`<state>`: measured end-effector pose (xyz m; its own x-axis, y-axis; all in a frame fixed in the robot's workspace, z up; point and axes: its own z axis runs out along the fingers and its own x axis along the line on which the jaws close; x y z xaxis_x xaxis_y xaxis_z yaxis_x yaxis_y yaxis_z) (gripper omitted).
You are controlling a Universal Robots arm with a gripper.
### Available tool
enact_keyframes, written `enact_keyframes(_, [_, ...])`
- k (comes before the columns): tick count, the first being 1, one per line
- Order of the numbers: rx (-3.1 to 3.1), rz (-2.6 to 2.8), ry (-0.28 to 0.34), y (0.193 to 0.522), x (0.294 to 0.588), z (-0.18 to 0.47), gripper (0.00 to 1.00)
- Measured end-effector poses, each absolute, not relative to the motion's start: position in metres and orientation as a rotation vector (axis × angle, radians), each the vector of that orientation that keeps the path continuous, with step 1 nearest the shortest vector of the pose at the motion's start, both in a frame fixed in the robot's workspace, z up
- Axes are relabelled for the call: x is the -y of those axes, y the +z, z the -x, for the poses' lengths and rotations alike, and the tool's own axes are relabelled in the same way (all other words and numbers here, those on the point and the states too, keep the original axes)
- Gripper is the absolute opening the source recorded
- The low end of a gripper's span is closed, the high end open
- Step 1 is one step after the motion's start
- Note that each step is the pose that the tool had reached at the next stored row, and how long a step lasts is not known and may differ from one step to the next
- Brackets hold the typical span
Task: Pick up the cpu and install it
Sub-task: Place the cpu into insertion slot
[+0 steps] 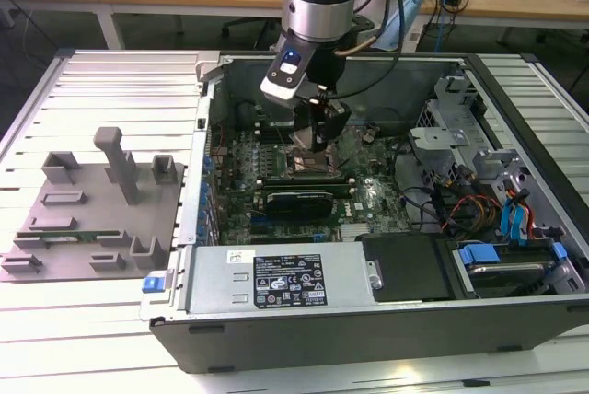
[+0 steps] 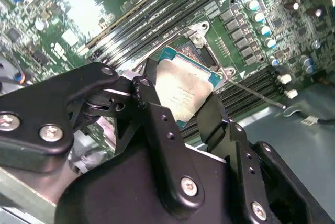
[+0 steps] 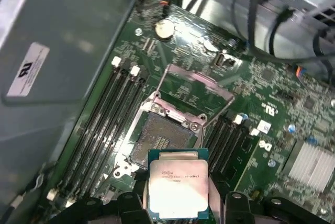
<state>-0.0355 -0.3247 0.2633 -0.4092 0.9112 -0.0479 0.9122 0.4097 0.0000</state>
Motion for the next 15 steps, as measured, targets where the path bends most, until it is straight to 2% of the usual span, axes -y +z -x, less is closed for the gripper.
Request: enact_keyframes(15, [-2.289,-2.099,-0.05,0.2612,0.3247,0.0355,0.55])
